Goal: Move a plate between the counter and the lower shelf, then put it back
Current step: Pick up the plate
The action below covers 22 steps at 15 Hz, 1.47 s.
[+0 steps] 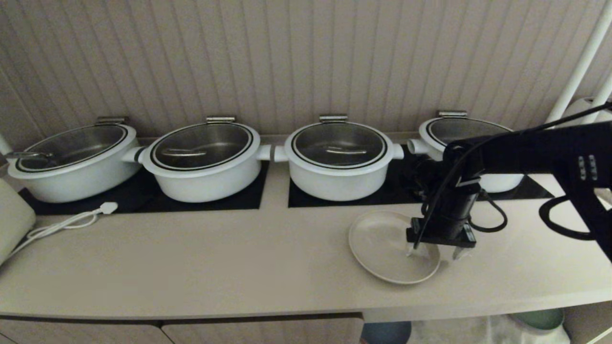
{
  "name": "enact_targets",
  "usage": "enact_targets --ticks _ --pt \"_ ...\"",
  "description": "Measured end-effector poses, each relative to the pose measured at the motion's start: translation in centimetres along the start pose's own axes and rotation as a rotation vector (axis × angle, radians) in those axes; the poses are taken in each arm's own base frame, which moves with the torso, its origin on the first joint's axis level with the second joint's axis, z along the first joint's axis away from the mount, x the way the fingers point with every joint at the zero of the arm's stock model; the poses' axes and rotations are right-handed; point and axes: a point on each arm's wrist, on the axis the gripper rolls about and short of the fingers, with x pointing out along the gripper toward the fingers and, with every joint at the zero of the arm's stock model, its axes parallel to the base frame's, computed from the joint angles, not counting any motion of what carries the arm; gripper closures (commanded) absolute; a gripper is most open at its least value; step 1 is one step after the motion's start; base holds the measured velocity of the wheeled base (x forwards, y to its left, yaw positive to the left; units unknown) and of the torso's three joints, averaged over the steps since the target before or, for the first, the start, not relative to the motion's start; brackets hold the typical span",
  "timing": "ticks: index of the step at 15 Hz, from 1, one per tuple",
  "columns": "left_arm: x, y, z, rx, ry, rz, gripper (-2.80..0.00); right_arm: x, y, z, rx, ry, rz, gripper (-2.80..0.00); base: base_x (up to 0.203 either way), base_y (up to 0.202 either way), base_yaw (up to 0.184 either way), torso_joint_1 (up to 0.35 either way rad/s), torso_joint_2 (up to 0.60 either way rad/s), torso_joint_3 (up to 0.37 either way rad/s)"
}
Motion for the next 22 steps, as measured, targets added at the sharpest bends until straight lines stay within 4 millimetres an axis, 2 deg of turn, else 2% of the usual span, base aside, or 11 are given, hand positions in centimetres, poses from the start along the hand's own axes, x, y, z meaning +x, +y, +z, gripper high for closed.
enact_targets --ticks 8,9,22 --pt "0.00 0.00 0.00 0.000 0.000 0.000 0.00 0.19 0.17 -0.10 0.028 0.016 0.016 -2.80 0.000 0.000 0.000 0.000 0.00 0.000" --pt "0.00 0.00 0.00 0.000 0.000 0.000 0.00 0.17 0.18 -0.13 0.028 0.017 0.018 0.00 0.000 0.000 0.000 0.000 0.00 0.000" --pt "0.00 0.00 0.00 0.000 0.000 0.000 0.00 0.02 0.35 -0.22 0.059 0.021 0.036 0.00 0.000 0.000 0.000 0.000 0.00 0.000"
